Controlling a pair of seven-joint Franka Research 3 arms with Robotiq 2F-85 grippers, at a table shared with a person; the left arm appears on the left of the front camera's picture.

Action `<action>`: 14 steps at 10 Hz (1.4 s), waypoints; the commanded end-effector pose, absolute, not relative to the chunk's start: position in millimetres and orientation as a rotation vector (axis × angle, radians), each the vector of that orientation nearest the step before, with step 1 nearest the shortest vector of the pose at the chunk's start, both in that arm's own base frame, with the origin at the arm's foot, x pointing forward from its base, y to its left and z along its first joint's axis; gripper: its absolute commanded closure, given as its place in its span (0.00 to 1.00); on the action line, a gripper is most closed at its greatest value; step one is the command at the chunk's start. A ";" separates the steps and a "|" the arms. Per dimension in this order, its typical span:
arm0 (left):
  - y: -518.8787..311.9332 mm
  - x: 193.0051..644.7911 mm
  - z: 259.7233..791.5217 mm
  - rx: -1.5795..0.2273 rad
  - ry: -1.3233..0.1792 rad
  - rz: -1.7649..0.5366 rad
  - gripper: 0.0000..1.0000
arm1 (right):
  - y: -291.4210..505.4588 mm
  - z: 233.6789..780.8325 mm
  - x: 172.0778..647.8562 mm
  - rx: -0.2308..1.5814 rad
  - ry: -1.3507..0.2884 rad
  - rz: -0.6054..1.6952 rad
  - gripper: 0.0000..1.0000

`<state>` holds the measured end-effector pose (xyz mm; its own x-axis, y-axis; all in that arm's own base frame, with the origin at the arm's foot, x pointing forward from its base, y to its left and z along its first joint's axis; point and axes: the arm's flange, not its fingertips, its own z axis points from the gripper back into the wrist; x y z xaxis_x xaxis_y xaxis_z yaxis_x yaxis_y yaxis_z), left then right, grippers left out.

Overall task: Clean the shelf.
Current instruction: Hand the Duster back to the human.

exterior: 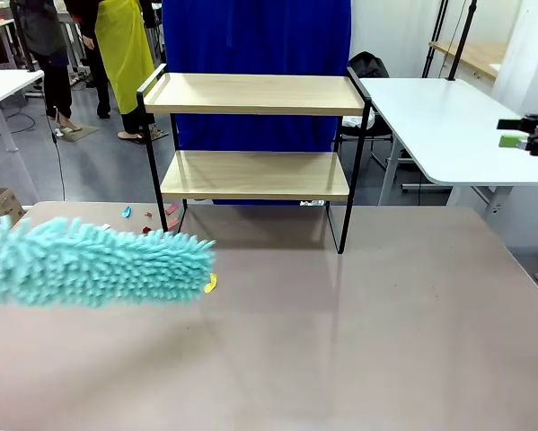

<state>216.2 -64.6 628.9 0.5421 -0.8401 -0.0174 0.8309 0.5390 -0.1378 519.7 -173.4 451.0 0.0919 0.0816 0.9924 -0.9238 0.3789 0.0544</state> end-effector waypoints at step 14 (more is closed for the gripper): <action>-154.2 341.4 550.9 -0.251 -0.443 -1.492 0.87 | -38.9 446.1 465.0 1.194 -1.038 0.978 0.00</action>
<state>342.3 -156.7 547.9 -0.0075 -0.9039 0.4278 0.9923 0.0460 0.1146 464.5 -40.7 448.5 0.2399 0.0436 0.9698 -0.9650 0.1192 0.2334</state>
